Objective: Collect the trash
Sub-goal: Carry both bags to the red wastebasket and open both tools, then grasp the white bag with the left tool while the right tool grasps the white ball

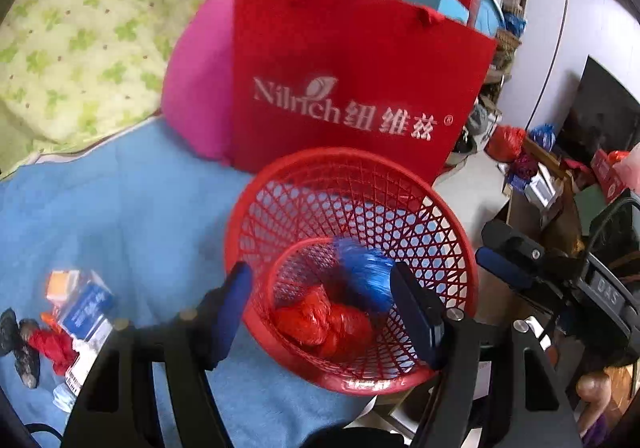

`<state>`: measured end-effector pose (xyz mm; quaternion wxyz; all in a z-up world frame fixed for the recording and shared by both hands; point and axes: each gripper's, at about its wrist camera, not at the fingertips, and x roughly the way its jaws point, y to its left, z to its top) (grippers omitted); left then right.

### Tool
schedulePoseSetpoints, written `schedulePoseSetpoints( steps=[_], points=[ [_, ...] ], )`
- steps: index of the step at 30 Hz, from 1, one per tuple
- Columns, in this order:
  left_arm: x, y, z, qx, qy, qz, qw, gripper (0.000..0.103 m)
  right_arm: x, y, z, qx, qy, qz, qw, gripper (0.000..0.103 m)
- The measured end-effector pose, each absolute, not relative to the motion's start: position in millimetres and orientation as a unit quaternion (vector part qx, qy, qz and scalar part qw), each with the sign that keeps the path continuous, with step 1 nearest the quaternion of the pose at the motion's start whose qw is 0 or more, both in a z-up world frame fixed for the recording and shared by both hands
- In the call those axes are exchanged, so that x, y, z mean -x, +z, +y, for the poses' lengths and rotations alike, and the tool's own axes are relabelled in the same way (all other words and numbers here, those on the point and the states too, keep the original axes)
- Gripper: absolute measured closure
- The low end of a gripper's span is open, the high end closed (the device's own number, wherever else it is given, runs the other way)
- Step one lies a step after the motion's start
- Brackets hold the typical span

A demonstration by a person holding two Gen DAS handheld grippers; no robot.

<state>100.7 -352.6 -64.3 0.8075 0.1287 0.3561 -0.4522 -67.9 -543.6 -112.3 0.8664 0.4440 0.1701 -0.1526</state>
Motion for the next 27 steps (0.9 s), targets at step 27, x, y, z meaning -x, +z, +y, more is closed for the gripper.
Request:
schedulePoseSetpoints(
  steps=[27],
  points=[
    [-159, -156, 22, 0.035, -0.134, 0.395, 0.908, 0.028, -105, -111, -311, -0.300, 0.061, 0.331, 0.893, 0.035]
  ],
)
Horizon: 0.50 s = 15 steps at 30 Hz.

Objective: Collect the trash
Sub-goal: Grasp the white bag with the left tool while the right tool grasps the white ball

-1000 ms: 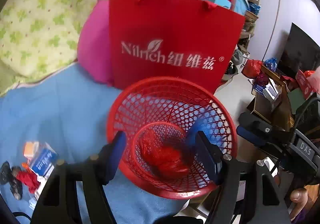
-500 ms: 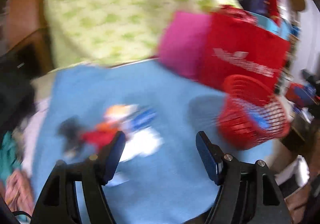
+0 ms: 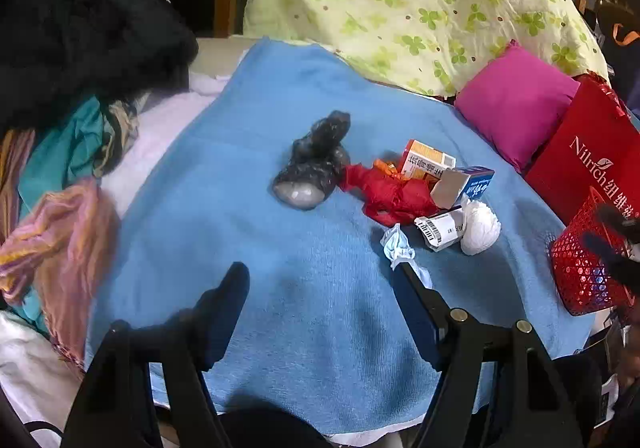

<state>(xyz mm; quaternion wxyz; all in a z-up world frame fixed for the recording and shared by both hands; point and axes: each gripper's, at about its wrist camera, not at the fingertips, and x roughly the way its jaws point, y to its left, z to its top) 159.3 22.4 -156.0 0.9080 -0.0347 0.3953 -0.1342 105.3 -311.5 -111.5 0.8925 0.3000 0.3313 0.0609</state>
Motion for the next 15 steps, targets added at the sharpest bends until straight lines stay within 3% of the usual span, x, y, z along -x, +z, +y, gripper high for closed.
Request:
schedulePoseSetpoints(
  steps=[7, 15],
  points=[
    [-165, -176, 11, 0.047, -0.157, 0.414, 0.895, 0.028, -181, -193, -300, -0.310, 0.041, 0.435, 0.845, 0.035],
    [-167, -183, -4, 0.032, -0.181, 0.416, 0.891, 0.028, -232, -240, -301, -0.341, 0.009, 0.460, 0.820, 0.036]
  ],
)
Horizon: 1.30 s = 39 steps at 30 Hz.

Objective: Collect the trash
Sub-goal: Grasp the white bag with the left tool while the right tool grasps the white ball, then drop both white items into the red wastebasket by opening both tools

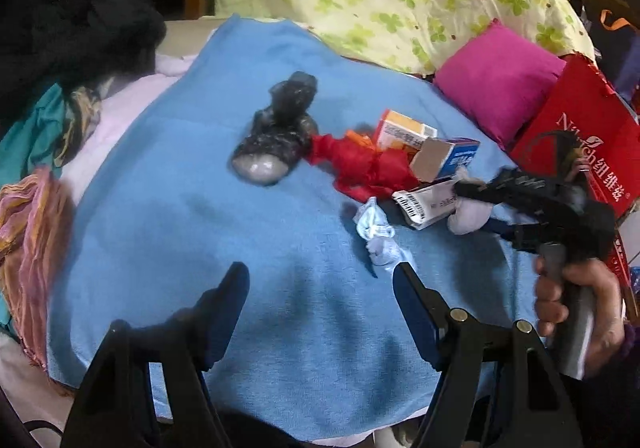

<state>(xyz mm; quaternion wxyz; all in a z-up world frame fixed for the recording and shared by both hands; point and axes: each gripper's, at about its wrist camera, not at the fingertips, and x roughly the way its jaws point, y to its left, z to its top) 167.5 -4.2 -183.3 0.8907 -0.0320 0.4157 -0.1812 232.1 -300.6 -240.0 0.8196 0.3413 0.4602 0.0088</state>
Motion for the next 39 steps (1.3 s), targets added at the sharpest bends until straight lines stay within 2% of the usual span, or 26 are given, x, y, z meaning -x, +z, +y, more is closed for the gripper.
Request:
schedulePoseSetpoints(
  steps=[1, 3, 13, 15, 17, 19, 21, 30, 39],
  points=[
    [-168, -184, -6, 0.031, -0.182, 0.416, 0.890, 0.028, -237, -245, -299, -0.337, 0.004, 0.470, 0.816, 0.039],
    [-170, -186, -9, 0.029, -0.183, 0.422, 0.888, 0.028, -240, -255, -296, -0.333, -0.005, 0.483, 0.810, 0.062],
    [-193, -198, -56, -0.010, -0.210, 0.434, 0.876, 0.028, -182, -225, -309, -0.304, 0.017, 0.446, 0.842, 0.064],
    [-201, -205, -66, -0.007, -0.212, 0.445, 0.870, 0.032, -166, -215, -312, -0.292, 0.022, 0.439, 0.850, 0.064],
    [-214, -216, -74, 0.001, -0.212, 0.469, 0.857, 0.053, -147, -206, -314, -0.276, 0.024, 0.429, 0.860, 0.064],
    [-224, -226, -77, 0.011, -0.209, 0.492, 0.845, 0.066, -130, -198, -313, -0.250, 0.026, 0.416, 0.874, 0.064],
    [-230, -234, -80, 0.026, -0.214, 0.502, 0.838, 0.071, -116, -194, -312, -0.238, 0.036, 0.404, 0.883, 0.064],
    [-211, -227, -85, 0.000, -0.202, 0.483, 0.852, 0.077, -101, -176, -303, -0.213, 0.062, 0.344, 0.913, 0.064],
    [-168, -180, -88, -0.009, -0.196, 0.430, 0.881, 0.077, -90, -169, -306, -0.207, 0.054, 0.318, 0.924, 0.064]
  ],
)
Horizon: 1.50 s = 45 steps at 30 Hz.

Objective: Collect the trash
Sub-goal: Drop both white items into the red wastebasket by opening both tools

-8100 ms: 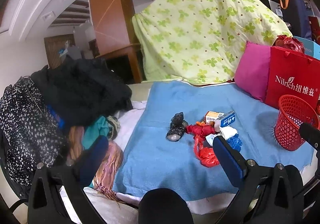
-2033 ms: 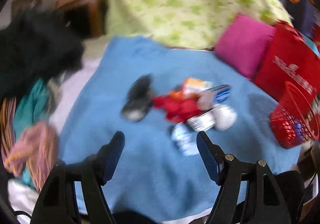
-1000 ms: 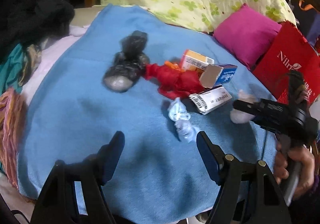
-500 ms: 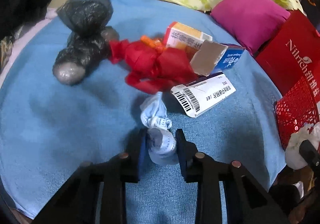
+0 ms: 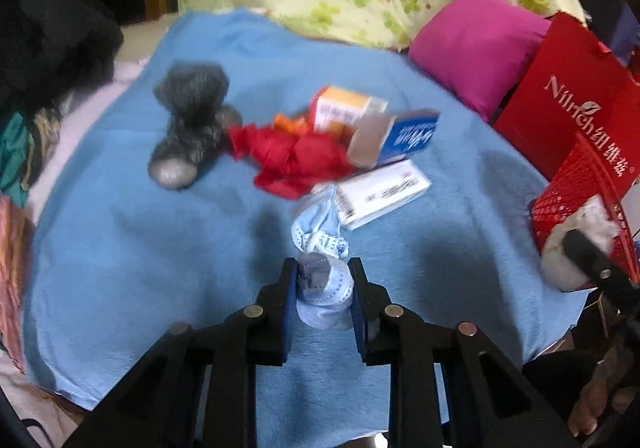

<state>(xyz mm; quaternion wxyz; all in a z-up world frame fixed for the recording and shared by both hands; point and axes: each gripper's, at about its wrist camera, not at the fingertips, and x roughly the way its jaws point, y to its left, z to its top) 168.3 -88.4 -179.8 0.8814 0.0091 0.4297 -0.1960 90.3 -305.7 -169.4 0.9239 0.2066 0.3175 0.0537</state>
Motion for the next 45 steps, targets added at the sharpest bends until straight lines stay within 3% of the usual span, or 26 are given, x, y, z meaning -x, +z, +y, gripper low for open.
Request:
schedulePoseSetpoints(
  steps=[14, 27, 30, 31, 32, 33, 35, 45],
  points=[
    [-122, -85, -153, -0.059, -0.276, 0.330, 0.901, 0.077, -46, -135, -342, -0.227, 0.022, 0.254, 0.940, 0.064],
    [-91, -36, -307, -0.087, -0.462, 0.288, 0.834, 0.076, 31, -62, -478, -0.289, -0.134, 0.153, 0.936, 0.062],
    [-92, -46, -342, -0.091, -0.486, 0.310, 0.812, 0.073, 46, -64, -504, -0.311, -0.160, 0.145, 0.925, 0.060],
    [-94, -51, -351, -0.093, -0.490, 0.317, 0.807, 0.063, 49, -65, -511, -0.317, -0.165, 0.145, 0.923, 0.058],
    [-96, -55, -357, -0.097, -0.489, 0.324, 0.804, 0.045, 51, -67, -517, -0.323, -0.168, 0.144, 0.920, 0.053],
    [-99, -62, -364, -0.101, -0.478, 0.333, 0.806, 0.040, 55, -69, -522, -0.329, -0.170, 0.143, 0.918, 0.039],
    [-103, -69, -365, -0.098, -0.467, 0.342, 0.810, 0.039, 57, -77, -533, -0.352, -0.173, 0.140, 0.909, 0.029],
    [-103, -81, -264, -0.133, -0.370, 0.330, 0.858, 0.034, 56, -70, -518, -0.330, -0.159, 0.138, 0.920, 0.029]
  ],
)
